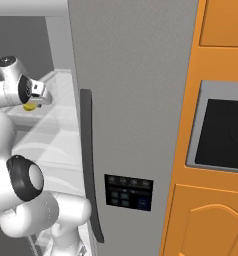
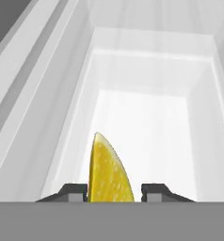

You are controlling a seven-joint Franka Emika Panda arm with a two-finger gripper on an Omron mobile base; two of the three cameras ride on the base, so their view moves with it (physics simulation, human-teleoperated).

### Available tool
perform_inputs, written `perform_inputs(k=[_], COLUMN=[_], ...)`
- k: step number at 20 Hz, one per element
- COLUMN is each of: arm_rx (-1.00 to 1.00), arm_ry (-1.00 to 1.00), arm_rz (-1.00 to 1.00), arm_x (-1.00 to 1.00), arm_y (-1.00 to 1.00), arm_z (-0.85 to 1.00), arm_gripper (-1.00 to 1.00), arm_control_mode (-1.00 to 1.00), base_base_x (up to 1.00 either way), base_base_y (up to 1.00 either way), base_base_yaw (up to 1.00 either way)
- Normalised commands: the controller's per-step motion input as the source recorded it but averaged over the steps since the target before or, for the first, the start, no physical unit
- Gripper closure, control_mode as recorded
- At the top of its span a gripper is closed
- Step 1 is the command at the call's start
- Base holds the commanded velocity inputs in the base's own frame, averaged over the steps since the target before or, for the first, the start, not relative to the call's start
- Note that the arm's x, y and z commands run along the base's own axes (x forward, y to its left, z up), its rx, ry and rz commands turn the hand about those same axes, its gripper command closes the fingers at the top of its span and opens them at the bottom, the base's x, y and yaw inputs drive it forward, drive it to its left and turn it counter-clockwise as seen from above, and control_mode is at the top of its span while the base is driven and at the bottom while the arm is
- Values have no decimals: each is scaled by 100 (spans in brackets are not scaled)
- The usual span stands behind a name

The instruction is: There is a bowl on the dining counter. Grab a lemon wedge from the fridge and place it in the bowl. Then get the liquor bottle and glass cup from the cabinet and place them next to the bowl.

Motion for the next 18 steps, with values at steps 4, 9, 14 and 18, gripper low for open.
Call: perform_inputs(k=[4, 9, 14, 18], arm_rx=[0, 0, 7, 13], arm_ry=[-1, -4, -11, -18], arm_rz=[-3, -5, -5, -3], arm_x=[-72, -62, -37, -84], arm_y=[0, 0, 0, -8], arm_z=[-40, -13, 57, 100], arm_gripper=[100, 100, 100, 100], arm_control_mode=[-100, -100, -100, -100], base_base_x=[0, 0, 0, 0], base_base_y=[0, 0, 0, 0], base_base_yaw=[0, 0, 0, 0])
